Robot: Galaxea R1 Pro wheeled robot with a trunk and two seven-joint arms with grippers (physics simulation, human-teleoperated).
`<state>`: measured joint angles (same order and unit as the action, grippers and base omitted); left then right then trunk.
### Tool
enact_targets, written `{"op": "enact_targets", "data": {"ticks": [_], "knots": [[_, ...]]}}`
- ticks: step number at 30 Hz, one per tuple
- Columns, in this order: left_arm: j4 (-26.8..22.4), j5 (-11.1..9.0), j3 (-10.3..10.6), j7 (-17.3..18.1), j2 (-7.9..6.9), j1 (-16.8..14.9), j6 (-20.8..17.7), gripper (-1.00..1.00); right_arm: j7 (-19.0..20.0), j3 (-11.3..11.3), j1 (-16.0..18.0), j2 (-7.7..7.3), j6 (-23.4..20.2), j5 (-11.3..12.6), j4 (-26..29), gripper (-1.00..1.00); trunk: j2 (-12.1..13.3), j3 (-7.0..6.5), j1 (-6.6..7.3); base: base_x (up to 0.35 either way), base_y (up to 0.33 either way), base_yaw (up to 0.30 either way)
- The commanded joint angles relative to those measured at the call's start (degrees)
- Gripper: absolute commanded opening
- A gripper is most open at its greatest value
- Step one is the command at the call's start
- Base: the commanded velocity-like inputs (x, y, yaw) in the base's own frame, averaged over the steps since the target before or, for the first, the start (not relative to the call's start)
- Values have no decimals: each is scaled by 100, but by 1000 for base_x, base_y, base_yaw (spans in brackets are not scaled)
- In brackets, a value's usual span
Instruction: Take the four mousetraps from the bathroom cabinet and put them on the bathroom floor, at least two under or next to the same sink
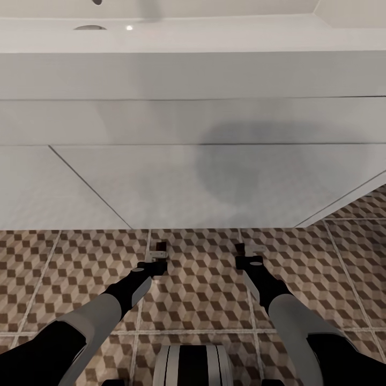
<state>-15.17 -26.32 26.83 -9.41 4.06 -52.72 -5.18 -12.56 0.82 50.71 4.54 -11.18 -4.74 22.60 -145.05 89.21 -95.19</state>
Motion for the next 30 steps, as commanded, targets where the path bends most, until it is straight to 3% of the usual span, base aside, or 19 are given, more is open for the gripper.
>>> {"op": "enact_targets", "data": {"ticks": [1,30], "knots": [[-13,-34,50,-52,-4,-1,-28,-100,-21,8,0,3,-42,-37,12,-100,-1,3,1,0,0,-16],[225,-64,16,-46,-68,-1,-34,-100,-139,-2,0,14,-42,-57,0,-100,-1,3,1,0,0,-1]]}}
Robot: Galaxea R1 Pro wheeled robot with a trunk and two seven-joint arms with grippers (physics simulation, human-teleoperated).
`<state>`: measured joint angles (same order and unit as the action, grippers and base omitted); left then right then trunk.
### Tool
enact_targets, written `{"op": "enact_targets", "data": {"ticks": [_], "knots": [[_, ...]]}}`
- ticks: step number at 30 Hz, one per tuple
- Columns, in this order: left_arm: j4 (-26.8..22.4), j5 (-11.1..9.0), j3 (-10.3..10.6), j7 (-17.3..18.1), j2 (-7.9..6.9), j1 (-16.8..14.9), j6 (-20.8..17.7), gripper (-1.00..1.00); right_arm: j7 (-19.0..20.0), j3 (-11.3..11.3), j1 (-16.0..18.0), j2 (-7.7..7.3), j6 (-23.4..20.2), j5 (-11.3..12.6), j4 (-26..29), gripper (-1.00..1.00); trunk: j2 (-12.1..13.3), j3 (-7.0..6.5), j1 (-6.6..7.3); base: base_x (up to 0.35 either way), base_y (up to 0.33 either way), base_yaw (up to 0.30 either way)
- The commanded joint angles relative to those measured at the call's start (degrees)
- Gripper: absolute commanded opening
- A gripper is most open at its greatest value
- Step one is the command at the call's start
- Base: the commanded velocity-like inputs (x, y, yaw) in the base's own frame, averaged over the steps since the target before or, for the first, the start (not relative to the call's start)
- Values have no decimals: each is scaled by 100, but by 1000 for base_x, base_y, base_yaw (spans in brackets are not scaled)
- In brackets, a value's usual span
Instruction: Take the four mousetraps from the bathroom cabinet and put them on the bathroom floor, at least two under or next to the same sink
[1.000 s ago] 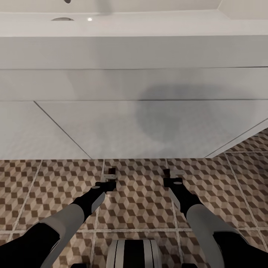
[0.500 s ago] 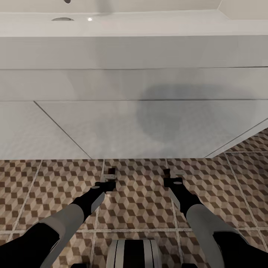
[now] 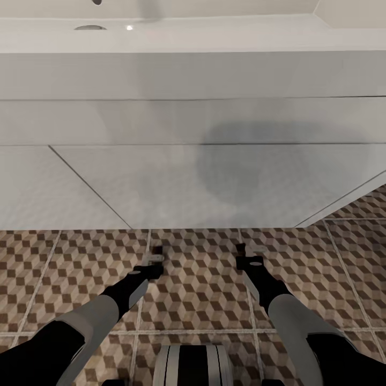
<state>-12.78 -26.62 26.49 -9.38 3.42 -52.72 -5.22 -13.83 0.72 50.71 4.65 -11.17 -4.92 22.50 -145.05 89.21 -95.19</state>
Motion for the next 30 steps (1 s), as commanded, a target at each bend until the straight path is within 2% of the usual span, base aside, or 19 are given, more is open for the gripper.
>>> {"op": "enact_targets", "data": {"ticks": [1,5,8,13,20,30], "knots": [[18,-41,54,-48,-7,-1,-26,-100,-13,9,0,5,-44,-36,-9,-100,-1,3,1,0,0,0],[55,-45,57,-47,-24,-1,62,-100,-14,8,0,8,-44,-24,-36,-100,-1,3,1,0,0,0],[65,-27,61,-56,-27,5,392,-100,-14,13,0,15,-44,-20,-47,-100,-1,3,1,0,0,0],[40,-21,60,-91,-27,7,652,-100,-14,10,0,16,-44,-15,-51,-100,-1,3,1,0,0,0],[17,-7,87,-98,-10,8,730,-100,-14,8,0,11,-44,-8,-52,-100,-1,3,1,28,0,0],[8,-10,82,-94,-1,8,751,-100,-14,-1,0,10,-44,-8,-53,-100,-1,3,1,269,0,0]]}}
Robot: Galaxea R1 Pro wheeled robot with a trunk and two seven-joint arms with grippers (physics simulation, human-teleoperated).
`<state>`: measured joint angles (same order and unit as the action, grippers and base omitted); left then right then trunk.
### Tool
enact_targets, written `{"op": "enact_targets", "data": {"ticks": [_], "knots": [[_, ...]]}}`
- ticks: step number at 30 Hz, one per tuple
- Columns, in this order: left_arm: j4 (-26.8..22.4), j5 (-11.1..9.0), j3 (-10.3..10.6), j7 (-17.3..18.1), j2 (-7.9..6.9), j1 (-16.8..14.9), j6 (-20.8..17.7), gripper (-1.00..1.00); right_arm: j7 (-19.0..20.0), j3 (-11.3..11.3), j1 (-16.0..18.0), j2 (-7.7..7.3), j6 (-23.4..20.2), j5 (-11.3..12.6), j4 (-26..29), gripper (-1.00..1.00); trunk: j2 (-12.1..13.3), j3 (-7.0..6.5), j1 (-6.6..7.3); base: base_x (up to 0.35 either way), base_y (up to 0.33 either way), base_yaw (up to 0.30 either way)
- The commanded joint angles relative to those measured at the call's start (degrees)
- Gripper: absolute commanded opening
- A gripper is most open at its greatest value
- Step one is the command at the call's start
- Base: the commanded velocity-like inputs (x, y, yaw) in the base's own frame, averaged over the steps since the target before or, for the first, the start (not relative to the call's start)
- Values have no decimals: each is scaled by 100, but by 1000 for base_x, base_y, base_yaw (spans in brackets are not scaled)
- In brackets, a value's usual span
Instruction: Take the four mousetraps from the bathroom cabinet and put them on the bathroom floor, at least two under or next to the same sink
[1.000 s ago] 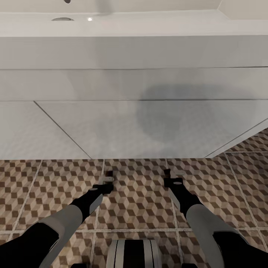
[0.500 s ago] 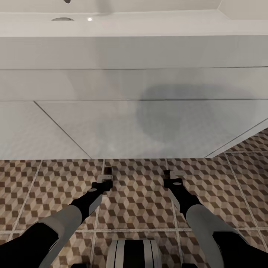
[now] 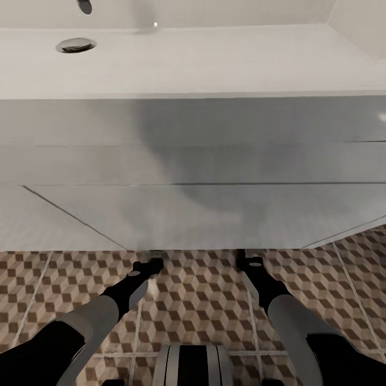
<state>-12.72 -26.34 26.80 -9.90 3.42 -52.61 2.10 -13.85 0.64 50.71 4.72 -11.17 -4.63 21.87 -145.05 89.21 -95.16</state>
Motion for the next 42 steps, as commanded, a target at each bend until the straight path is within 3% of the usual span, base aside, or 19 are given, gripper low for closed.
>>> {"op": "enact_targets", "data": {"ticks": [1,23,32,42], "knots": [[1,-40,50,-35,-3,-3,21,-100,-13,6,0,3,-43,-37,10,-100,-1,3,-2,199,0,0],[88,-104,40,-13,-14,-3,19,-100,-13,12,0,3,-36,-9,-22,-100,-1,3,-2,22,0,0],[399,-125,12,1,-17,-3,-4,-100,-13,38,0,10,176,1,-738,-100,-1,3,-2,0,0,0],[427,-126,10,6,-13,-3,6,-100,-11,33,0,20,291,-1,-863,-100,-1,3,-2,0,0,0]]}}
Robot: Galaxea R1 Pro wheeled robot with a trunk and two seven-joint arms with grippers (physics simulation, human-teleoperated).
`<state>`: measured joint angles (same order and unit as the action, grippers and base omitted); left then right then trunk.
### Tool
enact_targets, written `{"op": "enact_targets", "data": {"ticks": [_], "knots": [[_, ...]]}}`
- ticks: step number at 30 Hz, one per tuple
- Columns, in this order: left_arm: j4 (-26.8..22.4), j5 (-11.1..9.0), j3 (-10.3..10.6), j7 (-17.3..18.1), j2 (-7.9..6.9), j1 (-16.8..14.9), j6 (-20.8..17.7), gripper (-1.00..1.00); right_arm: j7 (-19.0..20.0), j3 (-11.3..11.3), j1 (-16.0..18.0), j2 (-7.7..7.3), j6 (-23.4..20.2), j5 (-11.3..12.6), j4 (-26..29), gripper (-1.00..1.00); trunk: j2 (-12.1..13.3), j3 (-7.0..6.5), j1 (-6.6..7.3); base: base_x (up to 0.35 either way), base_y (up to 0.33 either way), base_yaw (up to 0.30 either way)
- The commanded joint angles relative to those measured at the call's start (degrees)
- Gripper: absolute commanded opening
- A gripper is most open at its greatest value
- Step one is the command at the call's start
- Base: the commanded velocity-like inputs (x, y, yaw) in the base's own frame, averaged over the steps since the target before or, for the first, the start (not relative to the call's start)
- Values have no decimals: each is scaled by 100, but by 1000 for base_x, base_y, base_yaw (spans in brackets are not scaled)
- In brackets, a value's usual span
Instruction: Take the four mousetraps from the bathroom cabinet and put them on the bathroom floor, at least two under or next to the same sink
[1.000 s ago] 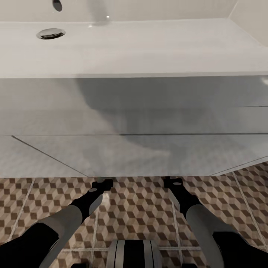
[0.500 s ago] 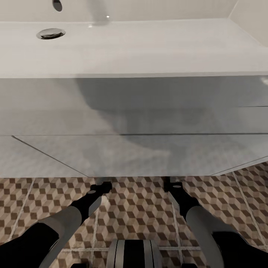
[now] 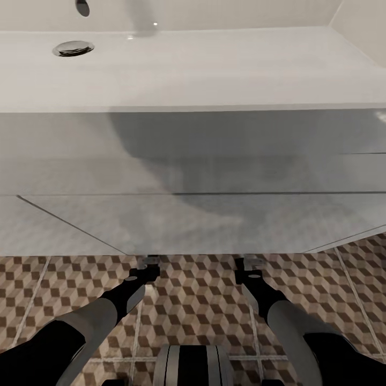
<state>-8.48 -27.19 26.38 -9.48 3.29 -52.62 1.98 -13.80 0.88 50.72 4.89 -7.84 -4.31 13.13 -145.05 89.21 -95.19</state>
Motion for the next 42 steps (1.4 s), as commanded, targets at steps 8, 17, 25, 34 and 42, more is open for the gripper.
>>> {"op": "enact_targets", "data": {"ticks": [8,17,25,34,42], "knots": [[-1,-35,51,-36,4,-3,26,-100,-17,10,0,3,-29,-43,6,-100,-1,3,1,0,0,0],[1,-40,51,-36,-1,-3,27,-100,-17,17,0,3,-25,-36,5,-100,-1,3,1,0,0,0],[-13,-41,50,-36,4,-3,45,-100,-17,22,0,3,73,-29,5,-100,-1,3,1,0,0,0],[-21,-47,51,-36,6,-3,537,-100,-17,27,0,3,422,-48,5,-100,-1,3,1,0,0,0],[-10,-42,51,-36,9,-3,596,-100,-17,28,0,3,505,-29,5,-100,-1,3,1,0,0,0]]}}
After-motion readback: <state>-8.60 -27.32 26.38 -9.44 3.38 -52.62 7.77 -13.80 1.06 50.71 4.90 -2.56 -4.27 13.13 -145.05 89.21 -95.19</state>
